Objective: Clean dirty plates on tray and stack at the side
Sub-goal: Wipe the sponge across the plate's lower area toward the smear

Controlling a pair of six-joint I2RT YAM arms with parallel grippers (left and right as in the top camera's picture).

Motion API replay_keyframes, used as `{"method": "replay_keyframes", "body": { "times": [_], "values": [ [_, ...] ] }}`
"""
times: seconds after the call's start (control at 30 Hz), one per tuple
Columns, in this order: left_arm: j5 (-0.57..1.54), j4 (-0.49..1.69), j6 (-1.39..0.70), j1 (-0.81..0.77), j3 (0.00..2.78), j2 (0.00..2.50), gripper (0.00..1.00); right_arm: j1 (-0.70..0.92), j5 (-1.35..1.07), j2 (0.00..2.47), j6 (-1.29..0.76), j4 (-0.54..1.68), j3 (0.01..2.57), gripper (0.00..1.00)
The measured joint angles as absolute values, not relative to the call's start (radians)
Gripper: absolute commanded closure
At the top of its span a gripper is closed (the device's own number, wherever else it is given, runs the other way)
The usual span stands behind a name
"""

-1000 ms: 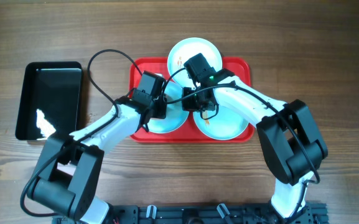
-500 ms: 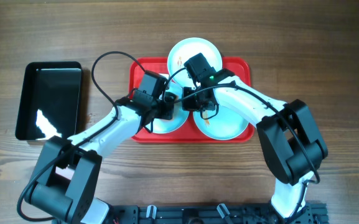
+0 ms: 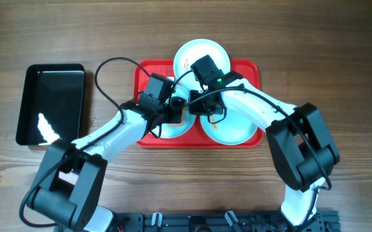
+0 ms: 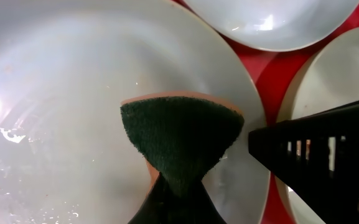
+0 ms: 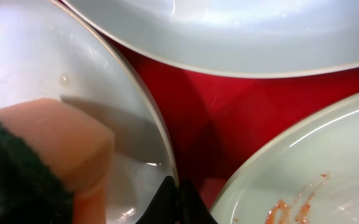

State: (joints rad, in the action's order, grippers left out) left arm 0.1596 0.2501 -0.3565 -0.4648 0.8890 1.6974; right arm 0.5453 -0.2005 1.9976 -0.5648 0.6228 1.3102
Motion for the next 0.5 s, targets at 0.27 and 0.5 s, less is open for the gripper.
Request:
{"method": "replay_keyframes", "body": {
  "times": [0.27, 0.5],
  "values": [
    [0.114, 0.259, -0.362, -0.470, 0.894, 1.738, 0.96, 0.545, -0.200, 1.998, -0.565, 0.623, 1.310, 0.96],
    [-0.060, 0.327, -0.336, -0.485, 0.910, 1.738, 0.96, 0.548, -0.209, 1.998, -0.569, 0.620, 1.310, 0.96]
  ]
}}
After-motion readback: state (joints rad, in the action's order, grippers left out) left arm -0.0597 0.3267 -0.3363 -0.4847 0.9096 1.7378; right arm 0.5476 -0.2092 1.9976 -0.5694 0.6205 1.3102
